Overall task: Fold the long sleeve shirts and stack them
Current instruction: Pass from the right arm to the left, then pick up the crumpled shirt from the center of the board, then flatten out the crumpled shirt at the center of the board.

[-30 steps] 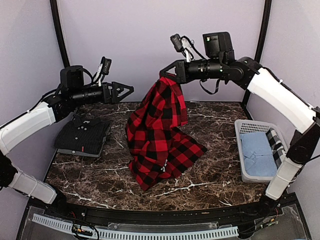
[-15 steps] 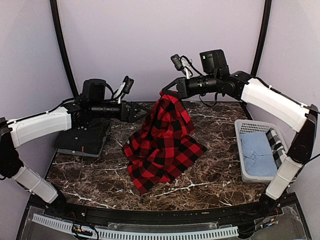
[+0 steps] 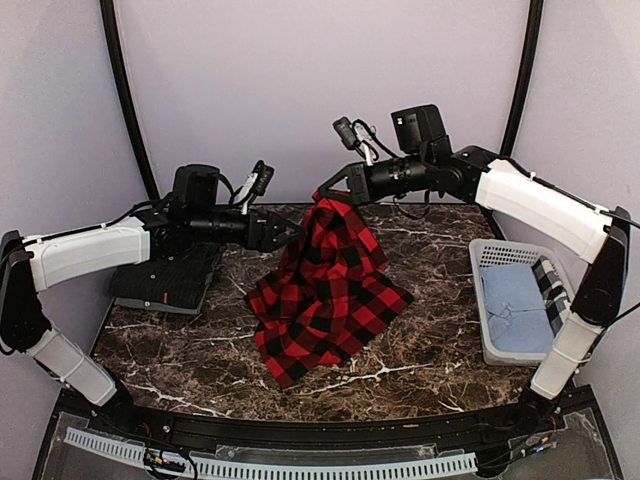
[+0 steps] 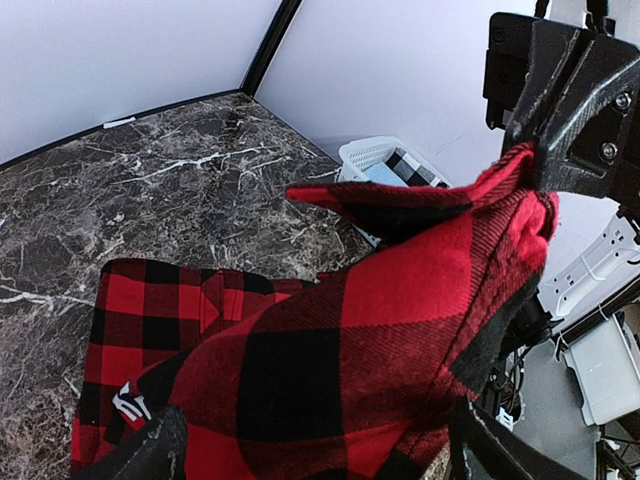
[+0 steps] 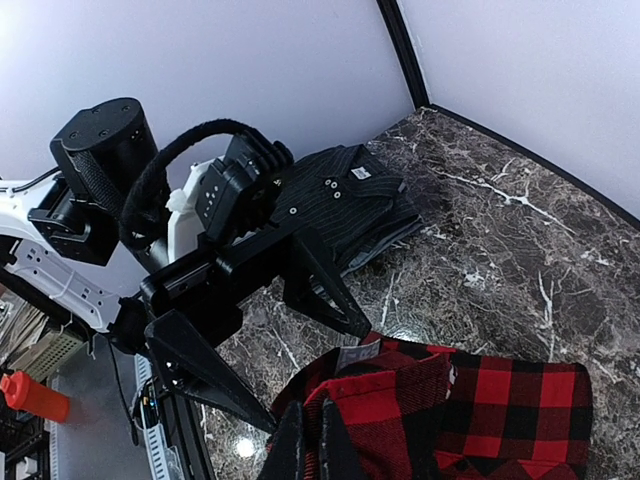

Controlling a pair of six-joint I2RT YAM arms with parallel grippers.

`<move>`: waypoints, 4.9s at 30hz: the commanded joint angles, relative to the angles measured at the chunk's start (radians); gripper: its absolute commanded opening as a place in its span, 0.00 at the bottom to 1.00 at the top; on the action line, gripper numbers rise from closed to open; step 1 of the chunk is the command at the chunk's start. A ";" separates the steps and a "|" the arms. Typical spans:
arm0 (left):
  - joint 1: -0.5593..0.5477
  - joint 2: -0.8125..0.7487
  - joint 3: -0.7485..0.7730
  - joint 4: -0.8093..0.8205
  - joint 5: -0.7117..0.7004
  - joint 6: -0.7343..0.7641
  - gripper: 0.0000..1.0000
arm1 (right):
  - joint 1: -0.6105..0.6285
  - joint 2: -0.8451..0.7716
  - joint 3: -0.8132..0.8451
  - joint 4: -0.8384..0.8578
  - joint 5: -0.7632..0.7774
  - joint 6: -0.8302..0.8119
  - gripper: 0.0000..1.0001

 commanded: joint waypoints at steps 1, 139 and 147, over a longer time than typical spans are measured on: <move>-0.008 -0.034 -0.016 -0.016 -0.007 0.025 0.88 | 0.012 0.025 0.053 0.018 0.048 0.005 0.00; 0.091 -0.084 1.064 -0.342 -0.442 0.326 0.00 | -0.020 -0.401 0.293 0.060 1.233 -0.344 0.00; 0.100 -0.041 1.105 -0.377 -0.570 0.313 0.00 | -0.039 -0.342 0.332 0.039 1.178 -0.360 0.00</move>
